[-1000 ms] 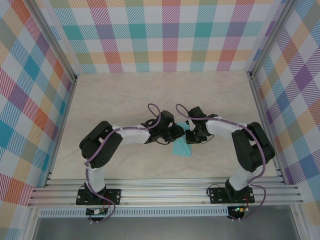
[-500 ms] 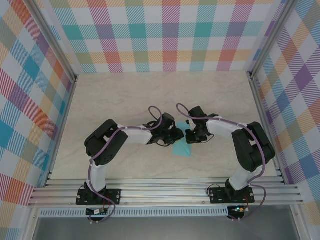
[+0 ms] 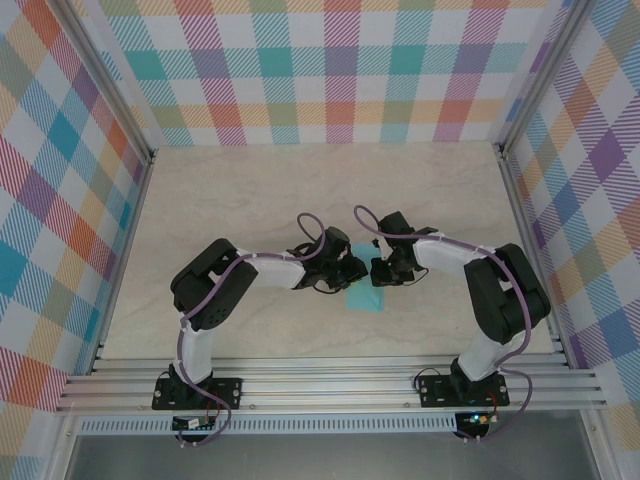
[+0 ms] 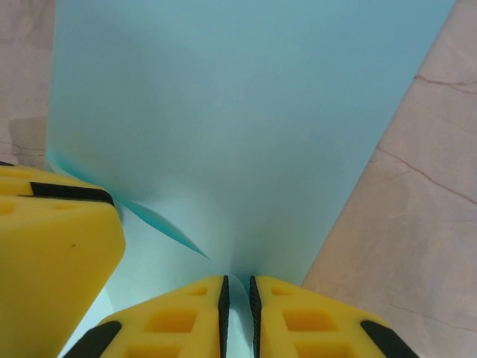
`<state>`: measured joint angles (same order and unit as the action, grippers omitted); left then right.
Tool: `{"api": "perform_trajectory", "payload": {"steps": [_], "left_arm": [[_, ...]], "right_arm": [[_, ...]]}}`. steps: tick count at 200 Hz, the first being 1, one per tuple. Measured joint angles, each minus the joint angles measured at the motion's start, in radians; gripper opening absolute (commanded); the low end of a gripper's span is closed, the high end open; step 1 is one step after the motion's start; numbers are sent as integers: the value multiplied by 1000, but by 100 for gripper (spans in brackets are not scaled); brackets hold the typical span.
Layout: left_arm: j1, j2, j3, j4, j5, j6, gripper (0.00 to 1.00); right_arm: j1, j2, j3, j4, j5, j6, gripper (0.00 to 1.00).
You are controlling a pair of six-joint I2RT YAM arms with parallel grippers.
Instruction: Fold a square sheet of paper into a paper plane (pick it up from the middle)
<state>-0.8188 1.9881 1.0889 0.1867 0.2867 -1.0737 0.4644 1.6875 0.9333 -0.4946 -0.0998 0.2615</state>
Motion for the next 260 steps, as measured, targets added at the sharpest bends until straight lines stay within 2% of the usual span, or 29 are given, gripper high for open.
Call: {"api": "perform_trajectory", "payload": {"steps": [15, 31, 71, 84, 103, 130, 154, 183, 260], "left_arm": [[0, 3, 0, 0, 0, 0, 22], [0, 3, 0, 0, 0, 0, 22], [-1, 8, 0, 7, 0, 0, 22], [-1, 9, 0, 8, 0, 0, 22], [-1, 9, 0, 10, 0, 0, 22], [-1, 12, 0, 20, 1, 0, 22], [-1, 14, 0, 26, 1, 0, 22], [-1, 14, 0, 26, 1, 0, 22], [-1, 14, 0, 26, 1, 0, 22]], "right_arm": [[0, -3, 0, 0, -2, 8, 24], [-1, -22, -2, 0, 1, 22, 34], [-6, -121, -17, -8, 13, 50, 37], [-6, -161, -30, -9, 7, 63, 35], [-6, -212, -58, -5, -26, 86, 24], [-6, -260, -114, 8, -135, 120, 11], [-6, -256, -152, 39, -241, 143, 11], [-6, -235, -171, 49, -307, 150, 11], [-6, -113, -171, 50, -277, 150, 13]]}}
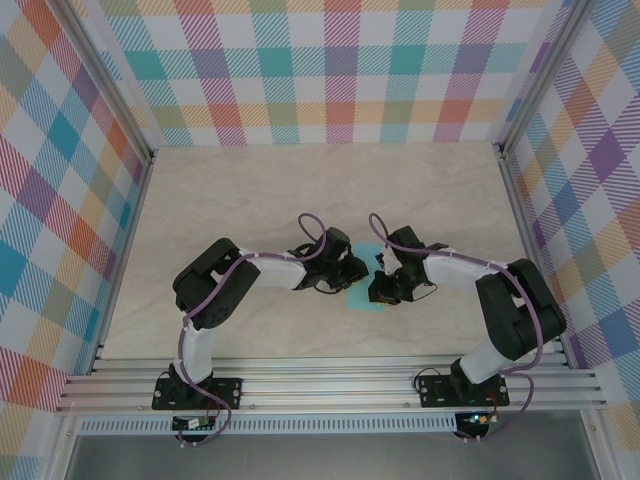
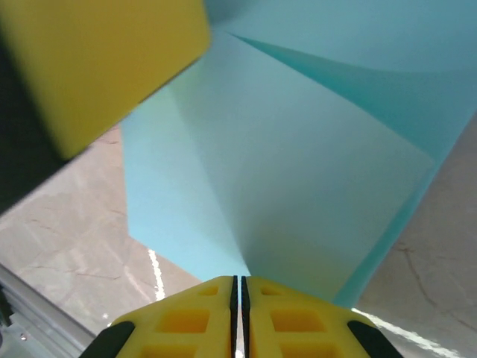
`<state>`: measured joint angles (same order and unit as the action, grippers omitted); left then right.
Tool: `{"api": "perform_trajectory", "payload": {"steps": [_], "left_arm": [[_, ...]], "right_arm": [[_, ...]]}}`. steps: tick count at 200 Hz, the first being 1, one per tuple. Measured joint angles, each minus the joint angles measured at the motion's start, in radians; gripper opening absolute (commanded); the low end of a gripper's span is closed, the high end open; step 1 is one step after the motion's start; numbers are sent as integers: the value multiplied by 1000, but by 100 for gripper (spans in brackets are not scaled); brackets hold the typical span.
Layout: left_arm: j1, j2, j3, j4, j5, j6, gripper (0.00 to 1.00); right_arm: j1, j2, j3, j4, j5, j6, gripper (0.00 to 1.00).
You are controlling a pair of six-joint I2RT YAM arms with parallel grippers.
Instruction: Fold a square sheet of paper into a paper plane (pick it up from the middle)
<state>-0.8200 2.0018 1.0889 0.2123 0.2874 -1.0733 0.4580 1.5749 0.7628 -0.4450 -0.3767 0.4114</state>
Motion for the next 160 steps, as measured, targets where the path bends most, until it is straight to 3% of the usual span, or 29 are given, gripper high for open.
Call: {"api": "perform_trajectory", "payload": {"steps": [160], "left_arm": [[-3, 0, 0, -1, 0, 1, 21]], "right_arm": [[0, -1, -3, -31, 94, 31, 16]]}}
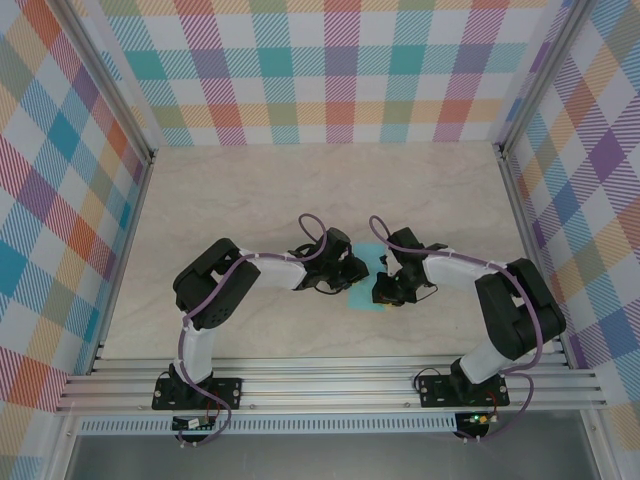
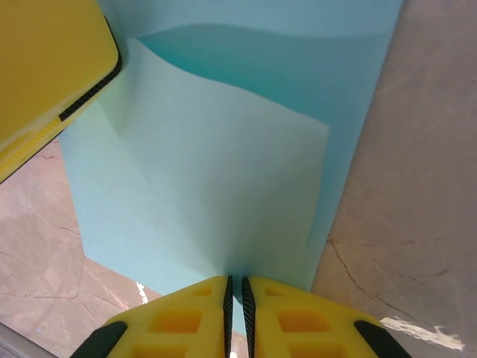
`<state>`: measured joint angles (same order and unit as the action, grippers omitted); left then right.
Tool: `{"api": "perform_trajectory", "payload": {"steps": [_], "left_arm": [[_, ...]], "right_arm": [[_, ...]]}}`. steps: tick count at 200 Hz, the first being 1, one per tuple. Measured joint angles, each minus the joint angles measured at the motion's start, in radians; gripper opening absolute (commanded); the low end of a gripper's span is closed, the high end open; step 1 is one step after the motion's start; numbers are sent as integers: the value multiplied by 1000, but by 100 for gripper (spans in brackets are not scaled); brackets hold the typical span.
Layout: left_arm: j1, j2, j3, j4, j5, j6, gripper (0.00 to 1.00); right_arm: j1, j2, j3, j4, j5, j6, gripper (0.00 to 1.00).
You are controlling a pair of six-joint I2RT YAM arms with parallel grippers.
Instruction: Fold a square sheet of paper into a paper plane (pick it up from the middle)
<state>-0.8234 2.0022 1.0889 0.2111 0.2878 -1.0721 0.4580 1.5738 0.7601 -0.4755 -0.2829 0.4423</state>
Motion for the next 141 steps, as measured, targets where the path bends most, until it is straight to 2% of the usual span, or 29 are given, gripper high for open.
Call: {"api": "perform_trajectory", "payload": {"steps": [40, 79, 107, 141], "left_arm": [[0, 0, 0, 0, 2, 3, 21], [0, 0, 0, 0, 2, 7, 21], [0, 0, 0, -1, 2, 7, 21], [0, 0, 0, -1, 2, 7, 21]], "right_arm": [[0, -60, -21, -43, -3, 8, 16], [0, -109, -22, -40, -78, 21, 17], [0, -97, -11, -32, -120, 26, 17], [0, -13, 15, -12, -120, 26, 17]]}}
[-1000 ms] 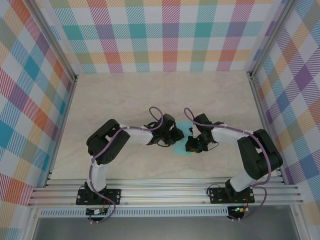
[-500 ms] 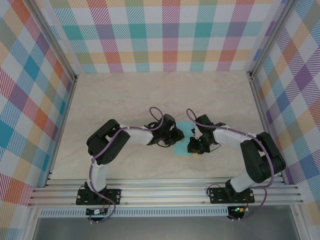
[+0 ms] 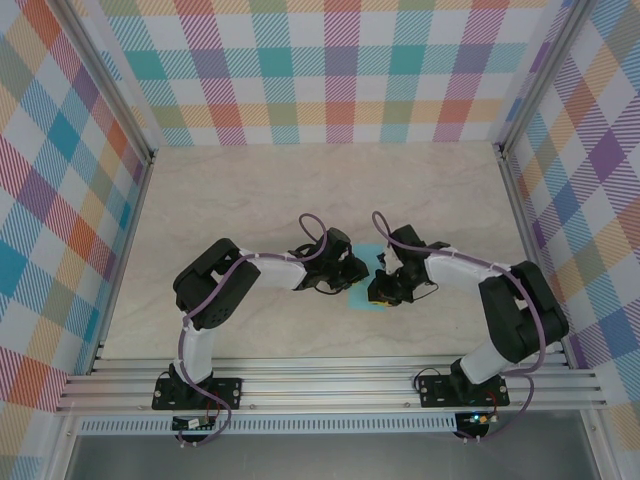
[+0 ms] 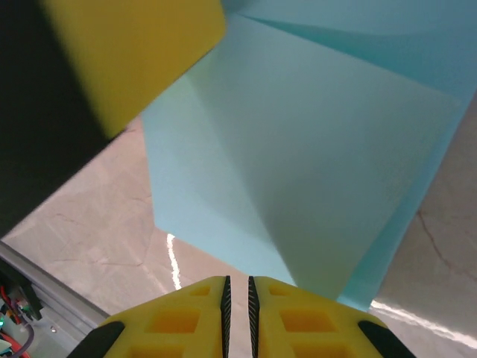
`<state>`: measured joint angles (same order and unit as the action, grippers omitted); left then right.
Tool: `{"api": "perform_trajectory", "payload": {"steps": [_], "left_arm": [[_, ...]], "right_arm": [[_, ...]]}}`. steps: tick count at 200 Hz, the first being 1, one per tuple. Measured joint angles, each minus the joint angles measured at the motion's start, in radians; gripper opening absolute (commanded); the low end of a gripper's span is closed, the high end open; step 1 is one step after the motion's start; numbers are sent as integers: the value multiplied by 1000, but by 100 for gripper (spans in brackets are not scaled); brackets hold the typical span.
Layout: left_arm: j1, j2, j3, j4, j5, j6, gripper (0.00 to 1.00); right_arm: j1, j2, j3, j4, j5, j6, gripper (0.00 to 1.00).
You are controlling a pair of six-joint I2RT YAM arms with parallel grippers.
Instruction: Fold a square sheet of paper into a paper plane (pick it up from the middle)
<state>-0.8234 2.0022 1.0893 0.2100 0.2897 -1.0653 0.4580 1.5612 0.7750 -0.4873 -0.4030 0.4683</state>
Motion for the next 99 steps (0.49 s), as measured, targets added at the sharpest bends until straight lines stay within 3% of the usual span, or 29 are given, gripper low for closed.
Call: {"api": "perform_trajectory", "payload": {"steps": [99], "left_arm": [[0, 1, 0, 0, 0, 8, 21]], "right_arm": [[-19, 12, -49, 53, 12, 34, 19]]}}
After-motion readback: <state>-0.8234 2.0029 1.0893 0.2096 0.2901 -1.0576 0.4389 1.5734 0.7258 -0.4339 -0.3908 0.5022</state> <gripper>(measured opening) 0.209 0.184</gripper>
